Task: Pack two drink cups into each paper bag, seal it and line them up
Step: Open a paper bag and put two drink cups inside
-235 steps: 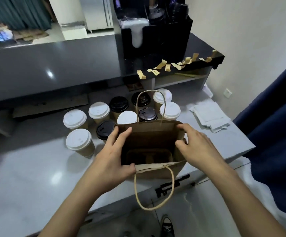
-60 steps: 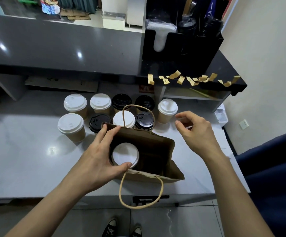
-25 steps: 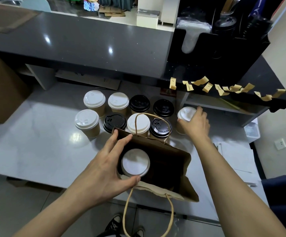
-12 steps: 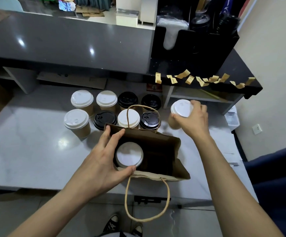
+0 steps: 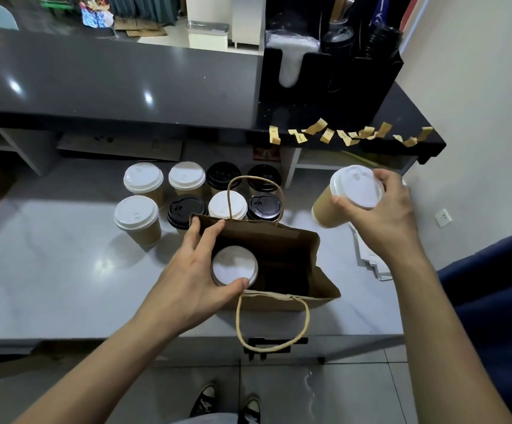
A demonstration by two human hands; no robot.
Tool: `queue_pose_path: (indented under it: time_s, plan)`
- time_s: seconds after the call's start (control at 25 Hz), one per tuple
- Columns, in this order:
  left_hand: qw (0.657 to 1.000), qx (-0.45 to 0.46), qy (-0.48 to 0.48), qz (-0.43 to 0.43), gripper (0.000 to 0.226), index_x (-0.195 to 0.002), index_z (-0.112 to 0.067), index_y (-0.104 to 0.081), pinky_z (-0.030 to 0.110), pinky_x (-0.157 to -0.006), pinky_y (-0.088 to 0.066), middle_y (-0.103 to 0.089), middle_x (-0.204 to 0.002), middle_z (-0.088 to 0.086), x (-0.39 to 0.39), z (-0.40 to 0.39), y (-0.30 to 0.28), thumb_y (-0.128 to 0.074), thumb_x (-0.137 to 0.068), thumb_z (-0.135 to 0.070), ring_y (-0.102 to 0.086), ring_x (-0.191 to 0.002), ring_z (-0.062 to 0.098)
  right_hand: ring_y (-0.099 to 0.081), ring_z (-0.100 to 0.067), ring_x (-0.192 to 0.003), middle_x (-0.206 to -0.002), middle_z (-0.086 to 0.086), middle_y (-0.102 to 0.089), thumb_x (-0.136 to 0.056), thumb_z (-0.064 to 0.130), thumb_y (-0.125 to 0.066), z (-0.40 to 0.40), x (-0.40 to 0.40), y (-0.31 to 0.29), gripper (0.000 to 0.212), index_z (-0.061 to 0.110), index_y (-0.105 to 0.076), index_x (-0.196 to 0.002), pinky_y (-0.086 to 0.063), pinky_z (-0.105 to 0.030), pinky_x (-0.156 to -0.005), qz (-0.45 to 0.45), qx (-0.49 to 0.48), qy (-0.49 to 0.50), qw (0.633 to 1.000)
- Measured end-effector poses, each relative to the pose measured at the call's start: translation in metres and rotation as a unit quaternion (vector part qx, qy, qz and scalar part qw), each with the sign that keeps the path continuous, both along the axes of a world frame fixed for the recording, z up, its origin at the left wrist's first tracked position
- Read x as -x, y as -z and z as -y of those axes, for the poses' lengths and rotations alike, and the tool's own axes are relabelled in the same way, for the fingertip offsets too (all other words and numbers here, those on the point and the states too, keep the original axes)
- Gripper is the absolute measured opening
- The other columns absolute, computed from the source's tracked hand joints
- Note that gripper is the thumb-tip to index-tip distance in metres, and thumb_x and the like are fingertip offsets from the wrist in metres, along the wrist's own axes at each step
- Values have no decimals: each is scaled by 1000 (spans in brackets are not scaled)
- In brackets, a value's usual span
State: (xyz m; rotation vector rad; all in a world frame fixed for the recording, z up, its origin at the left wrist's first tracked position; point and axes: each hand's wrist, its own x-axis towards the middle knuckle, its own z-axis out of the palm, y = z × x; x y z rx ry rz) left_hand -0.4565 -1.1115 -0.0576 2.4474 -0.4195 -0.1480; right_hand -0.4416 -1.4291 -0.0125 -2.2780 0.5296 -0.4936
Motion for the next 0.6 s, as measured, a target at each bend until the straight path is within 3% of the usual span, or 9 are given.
queue_pose_path:
  time_s: [0.28,0.6]
  plan:
    - [1000,-5,4,-6,99,-151,-49,-13,39,-111,-35,-3,-169,6,-5,2,-2,-70,-72,-67,-26,-150,29,-45,-20,-123,-127,11,-40,-74,51,-83,-14,43,-38,83,35,-37,-141,-51,-43,-93,21,43,-32,998]
    - [1000,-6,-3,-20,100,-152,-47,-13,39,-112,-34,0,-169,5,-3,3,-5,-71,-73,-65,-27,-150,30,-45,-13,-121,-124,18,-39,-60,69,-69,-47,73,-63,87,42,-38,-136,-51,-45,-97,44,53,-58,996]
